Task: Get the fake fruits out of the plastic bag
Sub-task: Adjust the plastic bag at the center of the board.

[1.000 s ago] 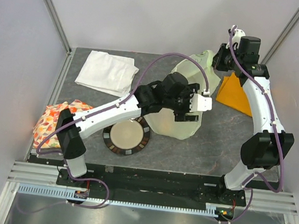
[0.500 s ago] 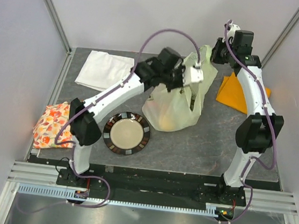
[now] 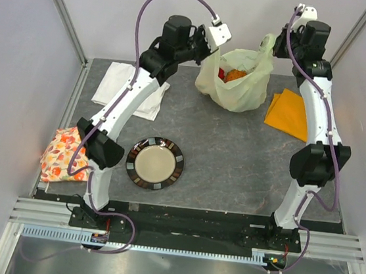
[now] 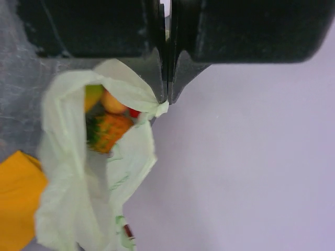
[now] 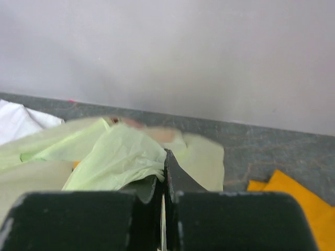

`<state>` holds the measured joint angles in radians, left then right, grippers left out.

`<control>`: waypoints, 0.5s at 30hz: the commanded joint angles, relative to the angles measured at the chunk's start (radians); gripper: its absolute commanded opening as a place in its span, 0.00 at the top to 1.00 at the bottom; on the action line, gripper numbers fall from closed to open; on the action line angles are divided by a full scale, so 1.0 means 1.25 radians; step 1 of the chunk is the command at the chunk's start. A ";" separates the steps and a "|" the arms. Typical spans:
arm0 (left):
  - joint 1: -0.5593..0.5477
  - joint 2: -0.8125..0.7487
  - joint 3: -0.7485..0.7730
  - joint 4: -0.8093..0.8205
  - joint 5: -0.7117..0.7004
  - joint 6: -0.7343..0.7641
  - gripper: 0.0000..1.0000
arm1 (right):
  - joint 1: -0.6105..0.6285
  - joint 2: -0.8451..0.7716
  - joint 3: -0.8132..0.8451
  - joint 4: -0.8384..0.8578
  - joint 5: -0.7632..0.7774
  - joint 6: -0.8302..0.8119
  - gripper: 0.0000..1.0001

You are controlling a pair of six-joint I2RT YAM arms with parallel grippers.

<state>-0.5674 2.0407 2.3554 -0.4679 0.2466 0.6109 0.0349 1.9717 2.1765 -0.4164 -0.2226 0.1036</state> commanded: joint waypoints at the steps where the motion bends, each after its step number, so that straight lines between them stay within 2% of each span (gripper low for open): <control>1: -0.028 -0.185 -0.211 0.054 0.086 -0.018 0.99 | -0.007 -0.149 -0.122 -0.003 -0.012 -0.058 1.00; 4: -0.059 -0.307 -0.421 0.048 0.078 -0.031 0.99 | -0.010 -0.265 -0.324 -0.014 -0.012 -0.099 1.00; 5: -0.064 -0.330 -0.470 0.048 0.073 -0.044 0.98 | -0.011 -0.299 -0.456 -0.011 -0.012 -0.109 1.00; 6: -0.071 -0.351 -0.557 0.048 0.069 -0.086 0.98 | -0.010 -0.370 -0.523 -0.006 -0.012 -0.120 1.00; 8: -0.075 -0.410 -0.627 0.038 0.065 -0.135 0.98 | -0.010 -0.464 -0.695 -0.010 -0.008 -0.131 1.00; 9: -0.079 -0.430 -0.685 0.037 0.068 -0.167 0.98 | -0.010 -0.492 -0.739 -0.019 -0.007 -0.136 1.00; 10: -0.082 -0.457 -0.712 0.038 0.063 -0.177 0.97 | -0.011 -0.518 -0.777 -0.042 -0.007 -0.138 0.94; 11: -0.085 -0.467 -0.733 0.037 0.059 -0.186 0.92 | -0.011 -0.556 -0.825 -0.059 -0.016 -0.154 0.64; 12: -0.087 -0.473 -0.765 0.034 0.058 -0.200 0.84 | -0.010 -0.568 -0.832 -0.109 -0.022 -0.166 0.52; 13: -0.088 -0.479 -0.775 0.027 0.073 -0.202 0.66 | -0.010 -0.577 -0.826 -0.137 -0.029 -0.182 0.46; 15: -0.088 -0.496 -0.790 0.014 0.073 -0.223 0.50 | -0.010 -0.600 -0.754 -0.191 -0.038 -0.224 0.38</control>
<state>-0.6746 1.4773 1.4105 -0.4519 0.3149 0.4477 0.0235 1.2919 1.1473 -0.5652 -0.2379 -0.0742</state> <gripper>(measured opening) 0.373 0.567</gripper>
